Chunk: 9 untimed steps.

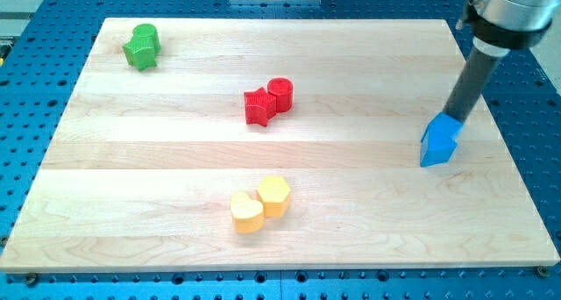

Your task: Place the blue blocks at the bottom right of the board

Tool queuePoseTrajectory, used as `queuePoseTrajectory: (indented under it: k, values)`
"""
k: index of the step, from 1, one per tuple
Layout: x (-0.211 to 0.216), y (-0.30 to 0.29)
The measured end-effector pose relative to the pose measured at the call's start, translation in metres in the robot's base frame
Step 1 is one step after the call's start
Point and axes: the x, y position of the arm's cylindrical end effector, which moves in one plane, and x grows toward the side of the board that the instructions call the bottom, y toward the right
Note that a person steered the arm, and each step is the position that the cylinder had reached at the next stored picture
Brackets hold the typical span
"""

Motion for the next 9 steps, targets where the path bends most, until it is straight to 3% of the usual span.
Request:
queuePoseTrajectory:
  k: [1,2,3,4,5,7,9]
  values:
    - [0.018,-0.053]
    - [0.063,-0.062]
    - [0.066,-0.056]
    - [0.015,-0.063]
    - [-0.008,-0.038]
    - [0.077,-0.026]
    - [0.037,0.002]
